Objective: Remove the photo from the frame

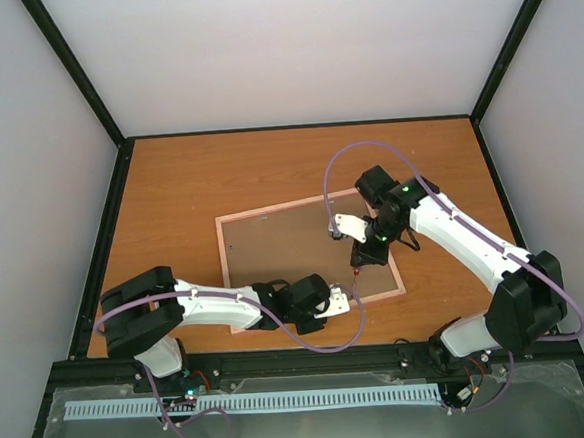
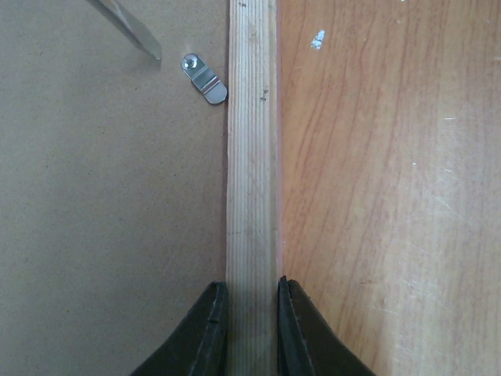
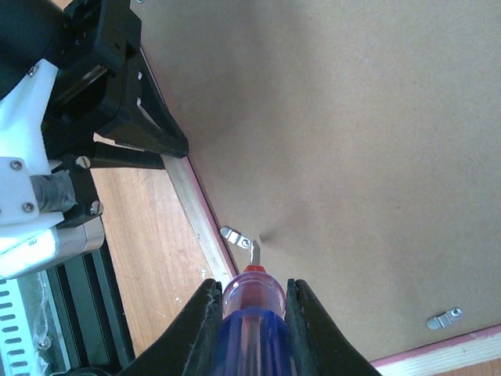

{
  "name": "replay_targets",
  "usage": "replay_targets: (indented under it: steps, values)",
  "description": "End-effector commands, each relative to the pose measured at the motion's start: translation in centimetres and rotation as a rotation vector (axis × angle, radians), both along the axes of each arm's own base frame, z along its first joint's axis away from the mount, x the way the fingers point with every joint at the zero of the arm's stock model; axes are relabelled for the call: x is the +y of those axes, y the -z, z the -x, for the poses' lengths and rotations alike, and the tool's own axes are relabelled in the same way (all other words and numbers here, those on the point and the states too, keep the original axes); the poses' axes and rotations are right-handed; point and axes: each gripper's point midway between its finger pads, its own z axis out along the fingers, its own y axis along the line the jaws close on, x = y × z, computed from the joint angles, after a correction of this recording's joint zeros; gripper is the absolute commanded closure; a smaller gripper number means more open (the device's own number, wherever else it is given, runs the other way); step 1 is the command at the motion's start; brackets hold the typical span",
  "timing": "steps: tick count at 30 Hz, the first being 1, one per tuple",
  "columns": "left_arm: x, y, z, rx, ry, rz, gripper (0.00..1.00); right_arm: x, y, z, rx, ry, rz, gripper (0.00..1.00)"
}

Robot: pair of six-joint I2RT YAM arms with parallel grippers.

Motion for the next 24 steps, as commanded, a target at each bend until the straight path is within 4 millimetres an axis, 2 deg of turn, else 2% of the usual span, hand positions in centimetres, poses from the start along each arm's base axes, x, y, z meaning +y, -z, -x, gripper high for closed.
replay_targets:
  steps: [1, 8, 16, 19, 24]
  values:
    - [2.2, 2.7, 0.4, 0.022, -0.015, -0.123, 0.96, -0.5, -0.3, 0.9, 0.007, -0.019, 0.017, 0.97]
    - [2.2, 2.7, 0.4, 0.023, -0.016, -0.124, 0.96, -0.3, 0.9, 2.2, 0.090, -0.047, 0.006, 0.97]
    - [2.2, 2.8, 0.4, 0.024, -0.015, -0.124, 0.96, 0.8, 1.3, 1.1, 0.080, -0.027, -0.031, 0.97]
    - [2.8, 3.1, 0.6, 0.034, -0.015, -0.154, 0.96, 1.2, 1.2, 0.7, 0.075, -0.020, -0.047, 0.97]
    - [2.8, 3.2, 0.7, 0.034, -0.014, -0.156, 0.96, 1.0, 1.4, -0.4, 0.034, 0.005, -0.022, 0.97]
